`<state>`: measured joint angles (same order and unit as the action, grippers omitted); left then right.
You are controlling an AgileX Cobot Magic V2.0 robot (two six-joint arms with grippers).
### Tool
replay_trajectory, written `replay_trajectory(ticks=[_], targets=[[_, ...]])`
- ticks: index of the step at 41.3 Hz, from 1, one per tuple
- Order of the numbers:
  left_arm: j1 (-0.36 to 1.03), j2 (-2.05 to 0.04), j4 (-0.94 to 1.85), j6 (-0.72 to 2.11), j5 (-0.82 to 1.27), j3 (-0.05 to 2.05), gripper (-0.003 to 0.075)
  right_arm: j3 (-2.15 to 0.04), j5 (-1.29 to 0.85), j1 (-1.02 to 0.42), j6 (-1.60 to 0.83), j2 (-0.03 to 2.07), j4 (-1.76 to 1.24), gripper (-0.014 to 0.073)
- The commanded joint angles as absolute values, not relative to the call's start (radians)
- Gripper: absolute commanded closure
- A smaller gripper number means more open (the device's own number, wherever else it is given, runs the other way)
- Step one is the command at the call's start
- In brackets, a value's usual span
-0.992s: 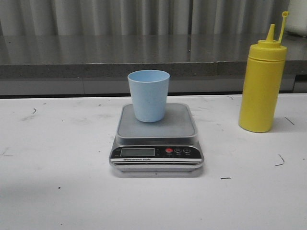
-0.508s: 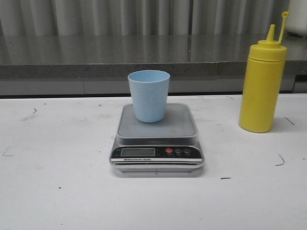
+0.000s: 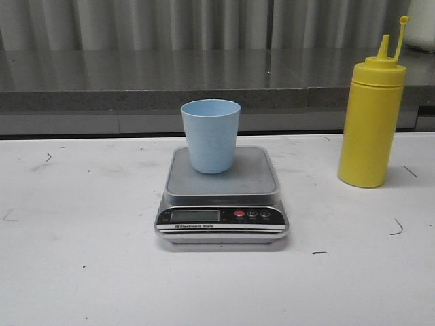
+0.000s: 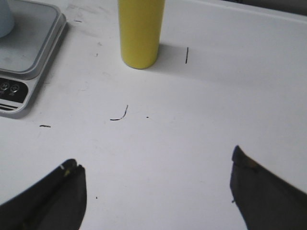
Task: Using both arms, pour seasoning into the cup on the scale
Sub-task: 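Open the left gripper and raise it away from the cup, then move the right gripper to the yellow squeeze bottle and grasp it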
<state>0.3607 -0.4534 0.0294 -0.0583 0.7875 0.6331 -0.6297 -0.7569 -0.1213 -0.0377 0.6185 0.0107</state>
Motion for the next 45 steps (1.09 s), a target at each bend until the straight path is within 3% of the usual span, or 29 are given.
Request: replay_trajectory(ticks=[1,12,18,38,45], targets=[[0.361,-0.457,0.041,-0.059,0.711,0.661,0.03,-0.701,-0.707,-0.149,-0.055,0.674,0.009,-0.0047],[0.361,-0.457,0.041,-0.059,0.711,0.661,0.03,-0.823,-0.718,-0.161,-0.049,0.887,-0.006,-0.0041],[0.361,-0.457,0.041,-0.059,0.711,0.661,0.03,-0.81,-0.606,-0.165,-0.045,0.98,-0.061,-0.0041],[0.361,-0.457,0.041,-0.059,0.711,0.661,0.03,-0.435,0.338,-0.165,-0.045,1.188,-0.106,-0.0041],[0.361,-0.457,0.041,-0.059,0.711,0.661,0.03,-0.425,0.523,-0.165,-0.045,1.317,-0.106,-0.0041]])
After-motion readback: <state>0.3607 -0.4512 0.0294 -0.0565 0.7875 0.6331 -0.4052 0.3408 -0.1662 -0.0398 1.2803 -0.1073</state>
